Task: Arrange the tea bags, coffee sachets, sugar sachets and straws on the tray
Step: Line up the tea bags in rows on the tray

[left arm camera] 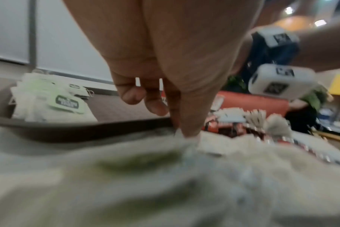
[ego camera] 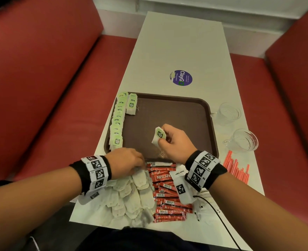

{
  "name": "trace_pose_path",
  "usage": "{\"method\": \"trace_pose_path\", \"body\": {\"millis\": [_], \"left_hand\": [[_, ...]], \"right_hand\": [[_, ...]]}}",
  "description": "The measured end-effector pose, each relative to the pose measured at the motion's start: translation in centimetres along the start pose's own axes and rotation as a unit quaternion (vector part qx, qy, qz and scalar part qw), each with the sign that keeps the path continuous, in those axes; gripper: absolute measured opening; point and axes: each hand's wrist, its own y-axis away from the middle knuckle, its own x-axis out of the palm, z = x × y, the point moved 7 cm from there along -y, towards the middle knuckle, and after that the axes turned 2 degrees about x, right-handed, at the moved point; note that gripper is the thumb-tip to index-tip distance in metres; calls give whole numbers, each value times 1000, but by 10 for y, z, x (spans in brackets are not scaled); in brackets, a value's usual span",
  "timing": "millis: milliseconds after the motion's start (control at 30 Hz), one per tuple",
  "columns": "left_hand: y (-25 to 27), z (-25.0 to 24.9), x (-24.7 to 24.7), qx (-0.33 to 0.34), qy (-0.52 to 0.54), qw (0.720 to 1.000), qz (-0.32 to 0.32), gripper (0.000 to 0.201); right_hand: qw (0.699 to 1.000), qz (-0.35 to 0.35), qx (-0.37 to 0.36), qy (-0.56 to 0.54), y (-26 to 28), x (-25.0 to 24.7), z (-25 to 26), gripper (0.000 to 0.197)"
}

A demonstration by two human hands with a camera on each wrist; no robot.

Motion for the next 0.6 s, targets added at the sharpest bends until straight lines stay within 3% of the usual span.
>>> {"method": "trace_pose_path", "body": {"millis": [133,233,333,433,533,600], "left_hand": [[-7,-6,14,26,-50,997,53,42],[-10,-7,12,32,-57,996,58,35],[-10,-1,6,11,-53,997,51,25],[-7,5,-12,-11,-20,1000,0,14],[-1,13,-43,-35,34,992,-112,2],[4,20,-63,-71,64,975,-203,10]], "right_hand": [[999,2,3,-32,3,1,1,23],[1000,0,7,-22,5,1,-2,11],[1000,14,6,-12,7,1,-5,11],[999,39,21,-10,8,5,-10,17],[997,60,28,28,7,11,-14,4],[995,83,32,53,5,16,-13,34]]}}
